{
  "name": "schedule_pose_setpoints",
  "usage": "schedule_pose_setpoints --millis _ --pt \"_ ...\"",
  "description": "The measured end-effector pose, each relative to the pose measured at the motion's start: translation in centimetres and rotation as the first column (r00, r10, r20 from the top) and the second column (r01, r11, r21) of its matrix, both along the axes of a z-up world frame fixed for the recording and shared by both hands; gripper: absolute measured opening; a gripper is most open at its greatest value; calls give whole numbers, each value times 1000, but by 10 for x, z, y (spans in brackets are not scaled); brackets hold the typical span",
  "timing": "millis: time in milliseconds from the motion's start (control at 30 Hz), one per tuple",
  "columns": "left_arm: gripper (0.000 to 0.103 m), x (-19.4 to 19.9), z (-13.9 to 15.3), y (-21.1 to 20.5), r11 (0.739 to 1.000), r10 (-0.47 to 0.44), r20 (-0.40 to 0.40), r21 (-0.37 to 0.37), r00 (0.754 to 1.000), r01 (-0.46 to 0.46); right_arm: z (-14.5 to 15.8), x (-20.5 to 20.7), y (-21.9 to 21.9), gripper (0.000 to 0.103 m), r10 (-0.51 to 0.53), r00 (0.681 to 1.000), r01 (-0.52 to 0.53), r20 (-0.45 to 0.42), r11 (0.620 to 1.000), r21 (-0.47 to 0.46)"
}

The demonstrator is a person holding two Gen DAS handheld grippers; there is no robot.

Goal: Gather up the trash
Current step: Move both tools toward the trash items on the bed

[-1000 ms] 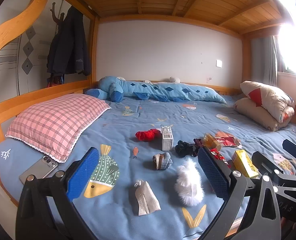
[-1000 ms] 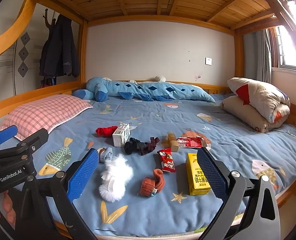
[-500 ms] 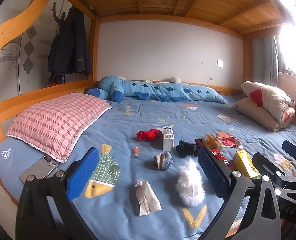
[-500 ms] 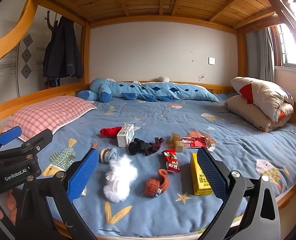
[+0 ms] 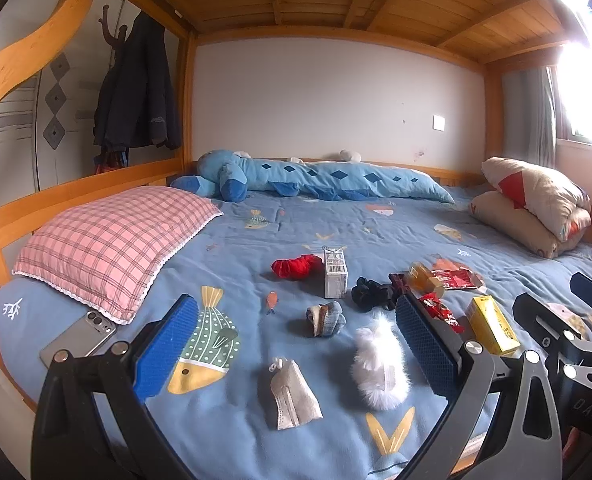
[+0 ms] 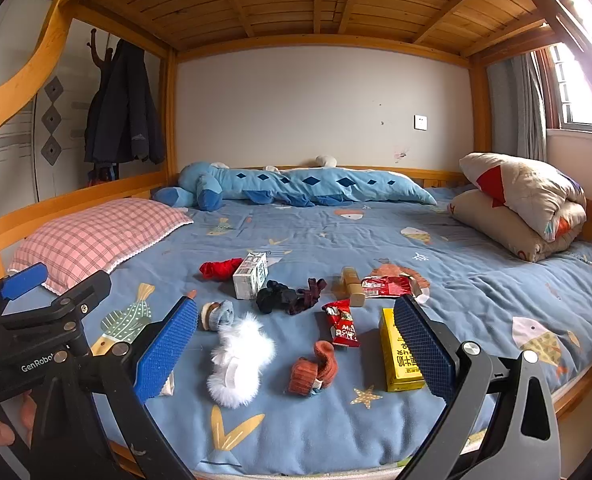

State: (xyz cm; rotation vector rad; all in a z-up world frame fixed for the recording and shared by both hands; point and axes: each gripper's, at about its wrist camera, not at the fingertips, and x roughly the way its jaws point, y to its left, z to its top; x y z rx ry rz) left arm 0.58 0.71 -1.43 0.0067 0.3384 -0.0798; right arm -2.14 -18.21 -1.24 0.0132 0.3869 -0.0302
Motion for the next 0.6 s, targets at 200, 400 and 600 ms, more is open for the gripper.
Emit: schedule_pose_setpoints --millis 200,400,600 --pt "99 0 -1 0 1000 0 -3 1 1000 0 -1 1 1 95 6 1000 -6 -7 1000 -1" --pt "99 2 -2 1 1000 8 -10 -4 1000 -8 -2 1 2 95 10 1000 -10 -12 1000 -3" --pt "99 10 -11 3 1000 20 -53 -1 998 -20 -6 5 5 95 13 999 -13 -30 1000 -8"
